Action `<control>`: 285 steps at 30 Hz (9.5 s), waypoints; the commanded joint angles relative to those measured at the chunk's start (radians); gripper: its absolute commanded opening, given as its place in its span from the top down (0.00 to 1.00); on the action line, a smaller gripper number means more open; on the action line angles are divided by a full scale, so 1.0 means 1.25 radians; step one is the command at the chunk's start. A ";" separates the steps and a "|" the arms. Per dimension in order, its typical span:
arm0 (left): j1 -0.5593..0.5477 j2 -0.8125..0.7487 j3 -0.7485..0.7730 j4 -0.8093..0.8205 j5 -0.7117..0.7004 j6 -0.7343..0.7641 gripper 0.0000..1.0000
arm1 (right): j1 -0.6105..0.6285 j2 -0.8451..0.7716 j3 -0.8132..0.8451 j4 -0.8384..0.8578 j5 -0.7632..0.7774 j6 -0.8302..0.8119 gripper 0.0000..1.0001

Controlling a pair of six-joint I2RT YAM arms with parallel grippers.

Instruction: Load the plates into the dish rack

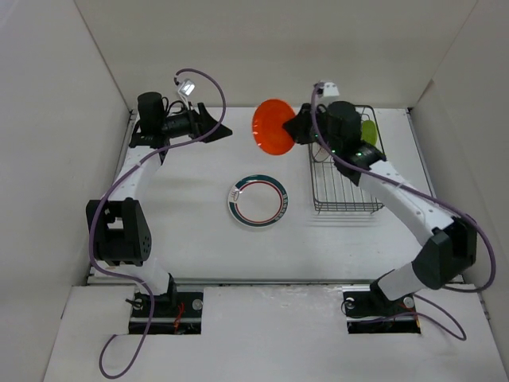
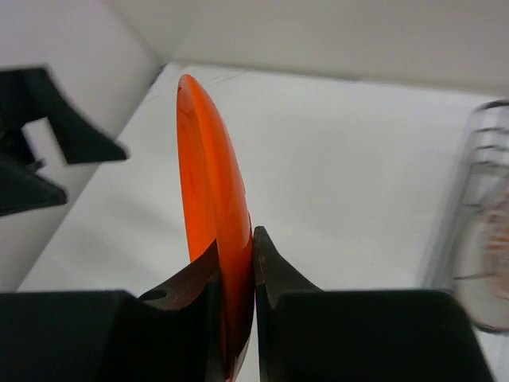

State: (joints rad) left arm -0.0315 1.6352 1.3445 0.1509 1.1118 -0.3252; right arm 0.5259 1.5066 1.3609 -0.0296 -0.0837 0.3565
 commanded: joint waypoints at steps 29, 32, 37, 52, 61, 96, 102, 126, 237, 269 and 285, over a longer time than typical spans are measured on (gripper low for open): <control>-0.001 -0.007 0.093 -0.171 -0.143 0.194 0.00 | -0.498 0.051 0.142 -0.083 0.155 -0.291 0.98; -0.001 0.000 0.093 -0.171 -0.143 0.194 0.00 | -0.480 0.061 0.135 -0.083 0.165 -0.291 0.98; -0.001 -0.007 0.093 -0.178 -0.143 0.194 0.00 | -0.456 0.097 0.135 -0.083 0.187 -0.300 0.98; -0.001 -0.022 0.093 -0.186 -0.143 0.210 0.00 | -0.396 0.163 0.149 -0.083 0.278 -0.316 0.99; -0.001 -0.015 0.085 -0.186 -0.136 0.217 0.00 | -0.396 0.170 0.135 -0.083 0.301 -0.332 0.99; -0.001 -0.029 0.077 -0.186 -0.119 0.217 0.00 | -0.380 0.269 0.127 -0.083 0.325 -0.309 0.82; -0.001 -0.029 0.069 -0.186 -0.126 0.217 0.00 | -0.373 0.261 0.135 -0.098 0.332 -0.301 0.58; 0.008 0.212 0.088 -0.470 -0.145 0.482 0.00 | -0.323 -0.295 -0.036 -0.178 0.007 -0.206 0.00; -0.083 -0.126 0.125 -0.358 0.089 0.315 1.00 | -0.024 -0.064 -0.340 0.555 -0.455 0.073 0.96; -0.068 -0.204 0.074 -0.288 -0.324 0.237 0.00 | -0.401 -0.188 0.028 -0.066 0.203 -0.223 0.99; -0.068 -0.256 0.039 -0.264 -0.370 0.244 0.00 | -0.351 0.017 0.075 -0.035 0.317 -0.183 1.00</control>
State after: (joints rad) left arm -0.1219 1.3514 1.4006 -0.2249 0.6552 -0.0273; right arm 0.0628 1.5238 1.3998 -0.1699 0.2707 0.1066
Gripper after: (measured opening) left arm 0.997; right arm 0.205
